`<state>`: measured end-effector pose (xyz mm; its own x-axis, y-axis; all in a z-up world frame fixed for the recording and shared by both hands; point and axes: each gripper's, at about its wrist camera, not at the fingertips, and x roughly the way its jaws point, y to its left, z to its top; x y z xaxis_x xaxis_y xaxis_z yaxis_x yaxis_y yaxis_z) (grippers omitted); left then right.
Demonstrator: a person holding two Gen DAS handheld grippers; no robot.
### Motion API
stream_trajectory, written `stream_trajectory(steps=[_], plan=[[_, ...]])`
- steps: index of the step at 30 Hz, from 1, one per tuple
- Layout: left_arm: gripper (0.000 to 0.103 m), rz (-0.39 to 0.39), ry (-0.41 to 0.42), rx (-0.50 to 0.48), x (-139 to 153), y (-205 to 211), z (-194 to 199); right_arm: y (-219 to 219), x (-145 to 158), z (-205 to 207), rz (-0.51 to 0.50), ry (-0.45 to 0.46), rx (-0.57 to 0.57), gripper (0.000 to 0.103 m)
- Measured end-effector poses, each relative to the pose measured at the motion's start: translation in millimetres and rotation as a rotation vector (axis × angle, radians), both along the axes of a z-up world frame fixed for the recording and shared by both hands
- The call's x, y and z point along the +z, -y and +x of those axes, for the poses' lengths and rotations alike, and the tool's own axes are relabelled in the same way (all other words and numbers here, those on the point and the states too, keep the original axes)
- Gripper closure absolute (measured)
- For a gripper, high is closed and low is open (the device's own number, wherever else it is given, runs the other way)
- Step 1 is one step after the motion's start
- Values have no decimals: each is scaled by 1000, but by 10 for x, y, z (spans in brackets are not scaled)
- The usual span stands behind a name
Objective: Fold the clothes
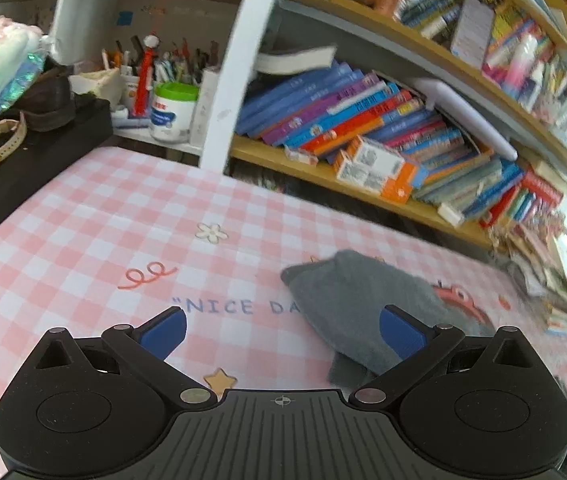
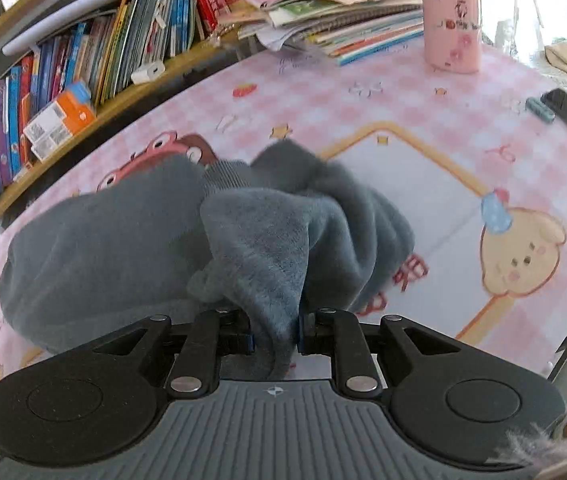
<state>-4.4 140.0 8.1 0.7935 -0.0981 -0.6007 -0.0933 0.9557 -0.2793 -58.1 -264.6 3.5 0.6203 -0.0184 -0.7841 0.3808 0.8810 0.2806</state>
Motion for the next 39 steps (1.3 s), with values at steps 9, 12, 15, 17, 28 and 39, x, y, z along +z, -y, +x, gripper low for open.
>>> stream_trajectory(steps=[9,12,15,17,28,39], plan=[[1,-25,-32,-136,-83,159,41,32,56,-80,-55,52,-33,76],[3,-46,-41,-165,-125,170,45,7,80,-91,-78,51,-36,72],[6,-62,-51,-179,-161,168,89,-23,115,-115,-108,54,-31,71],[8,-86,-65,-176,-193,141,158,-49,140,-131,-130,58,-26,68],[37,-301,-191,-167,-478,149,707,-57,245,-242,-170,82,-56,57],[96,-494,-257,-74,-726,-45,881,-63,289,-245,-213,76,-54,49]])
